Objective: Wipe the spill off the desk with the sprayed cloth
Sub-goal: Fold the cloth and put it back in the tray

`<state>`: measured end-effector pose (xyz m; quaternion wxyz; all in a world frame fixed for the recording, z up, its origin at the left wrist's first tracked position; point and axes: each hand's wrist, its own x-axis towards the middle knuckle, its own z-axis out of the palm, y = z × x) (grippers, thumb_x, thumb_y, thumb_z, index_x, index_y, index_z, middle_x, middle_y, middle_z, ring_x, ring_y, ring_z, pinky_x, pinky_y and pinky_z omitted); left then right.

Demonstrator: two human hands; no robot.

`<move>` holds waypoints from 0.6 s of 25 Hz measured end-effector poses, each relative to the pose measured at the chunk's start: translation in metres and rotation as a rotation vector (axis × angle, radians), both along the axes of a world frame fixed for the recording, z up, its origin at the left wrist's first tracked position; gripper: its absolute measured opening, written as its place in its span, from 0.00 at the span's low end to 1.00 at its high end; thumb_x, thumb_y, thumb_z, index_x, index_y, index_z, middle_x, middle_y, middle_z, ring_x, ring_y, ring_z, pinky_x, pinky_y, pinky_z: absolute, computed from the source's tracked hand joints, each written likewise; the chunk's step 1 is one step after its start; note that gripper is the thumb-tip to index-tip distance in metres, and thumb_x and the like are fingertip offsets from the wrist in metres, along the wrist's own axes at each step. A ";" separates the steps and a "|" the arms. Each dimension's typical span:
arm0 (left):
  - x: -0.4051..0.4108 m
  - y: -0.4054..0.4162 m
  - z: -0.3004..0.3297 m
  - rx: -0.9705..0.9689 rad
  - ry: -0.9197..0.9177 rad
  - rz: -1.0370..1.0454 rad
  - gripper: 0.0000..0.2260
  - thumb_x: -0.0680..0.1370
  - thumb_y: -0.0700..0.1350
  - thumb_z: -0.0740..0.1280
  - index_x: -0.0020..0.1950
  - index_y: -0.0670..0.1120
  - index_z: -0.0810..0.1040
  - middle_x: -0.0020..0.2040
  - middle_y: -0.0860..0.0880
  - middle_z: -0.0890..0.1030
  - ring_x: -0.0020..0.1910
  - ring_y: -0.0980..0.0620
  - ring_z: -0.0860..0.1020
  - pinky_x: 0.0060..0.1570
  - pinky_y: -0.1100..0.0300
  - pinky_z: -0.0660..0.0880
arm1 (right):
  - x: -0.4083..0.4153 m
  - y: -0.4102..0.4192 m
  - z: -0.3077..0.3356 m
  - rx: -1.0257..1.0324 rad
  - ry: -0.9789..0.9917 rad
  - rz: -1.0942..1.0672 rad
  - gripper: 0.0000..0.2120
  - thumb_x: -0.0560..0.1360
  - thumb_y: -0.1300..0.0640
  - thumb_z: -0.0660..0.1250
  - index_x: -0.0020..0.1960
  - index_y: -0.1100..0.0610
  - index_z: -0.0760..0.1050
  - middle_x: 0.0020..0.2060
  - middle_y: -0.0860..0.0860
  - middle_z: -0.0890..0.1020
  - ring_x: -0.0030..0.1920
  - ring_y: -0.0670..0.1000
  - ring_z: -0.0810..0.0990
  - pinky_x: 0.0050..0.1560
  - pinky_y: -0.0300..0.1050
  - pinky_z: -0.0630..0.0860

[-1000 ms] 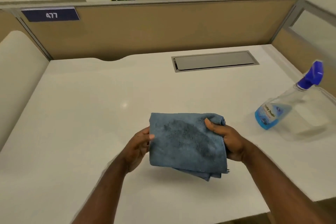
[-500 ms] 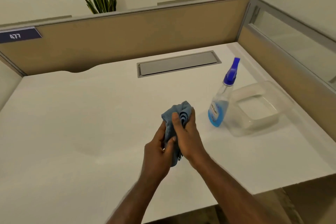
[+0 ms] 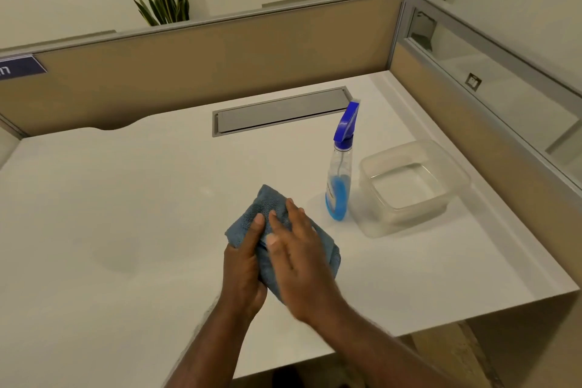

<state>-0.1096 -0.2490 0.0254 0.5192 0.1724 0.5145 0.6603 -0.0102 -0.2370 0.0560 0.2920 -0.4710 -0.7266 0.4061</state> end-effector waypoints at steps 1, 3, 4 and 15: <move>-0.004 0.003 -0.001 -0.021 -0.096 0.025 0.17 0.76 0.48 0.68 0.63 0.43 0.78 0.61 0.38 0.80 0.60 0.39 0.79 0.62 0.42 0.74 | 0.009 0.008 0.002 -0.009 0.141 -0.097 0.22 0.78 0.46 0.55 0.69 0.50 0.68 0.69 0.44 0.69 0.70 0.43 0.65 0.73 0.46 0.62; -0.007 0.007 0.000 -0.025 -0.211 0.049 0.20 0.73 0.51 0.69 0.62 0.44 0.78 0.61 0.39 0.81 0.60 0.40 0.79 0.64 0.39 0.72 | 0.030 0.030 0.002 -0.035 0.184 -0.265 0.18 0.73 0.49 0.67 0.63 0.48 0.73 0.58 0.41 0.77 0.59 0.41 0.74 0.63 0.44 0.73; -0.005 0.010 -0.001 -0.013 -0.224 0.038 0.21 0.72 0.52 0.69 0.62 0.44 0.78 0.60 0.40 0.81 0.60 0.41 0.79 0.62 0.40 0.73 | 0.042 0.040 0.001 -0.163 0.165 -0.255 0.23 0.70 0.46 0.71 0.63 0.46 0.72 0.57 0.41 0.77 0.56 0.41 0.76 0.58 0.43 0.75; 0.065 0.030 -0.026 0.012 0.095 -0.464 0.26 0.62 0.47 0.78 0.59 0.46 0.80 0.56 0.46 0.84 0.56 0.46 0.81 0.48 0.56 0.78 | 0.176 0.052 -0.015 -0.492 0.663 -0.485 0.34 0.48 0.50 0.84 0.53 0.53 0.80 0.51 0.56 0.84 0.53 0.57 0.83 0.47 0.48 0.80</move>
